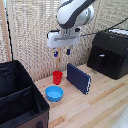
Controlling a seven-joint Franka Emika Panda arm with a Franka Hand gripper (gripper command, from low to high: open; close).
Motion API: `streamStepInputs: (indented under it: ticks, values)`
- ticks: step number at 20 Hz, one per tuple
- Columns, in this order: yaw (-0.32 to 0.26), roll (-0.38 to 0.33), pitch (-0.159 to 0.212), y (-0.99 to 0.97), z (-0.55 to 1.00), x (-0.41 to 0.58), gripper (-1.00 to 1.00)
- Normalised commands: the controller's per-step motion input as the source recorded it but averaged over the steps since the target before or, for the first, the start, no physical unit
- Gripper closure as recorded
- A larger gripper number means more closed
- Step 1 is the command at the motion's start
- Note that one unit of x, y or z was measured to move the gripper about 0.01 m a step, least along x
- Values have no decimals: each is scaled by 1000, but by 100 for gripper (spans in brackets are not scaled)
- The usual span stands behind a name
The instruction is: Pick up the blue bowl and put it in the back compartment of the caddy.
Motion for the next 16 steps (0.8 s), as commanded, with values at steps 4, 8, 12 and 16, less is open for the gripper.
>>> streamStepInputs:
  ticks: [4, 8, 12, 16]
  values:
    - [0, -70, 90, 319, -358, -483, -100]
    - [0, -95, 99, 368, -404, -369, -100]
    - [0, -120, 17, 369, -396, -154, -100]
    - [0, -108, -9, 289, -446, -19, -100]
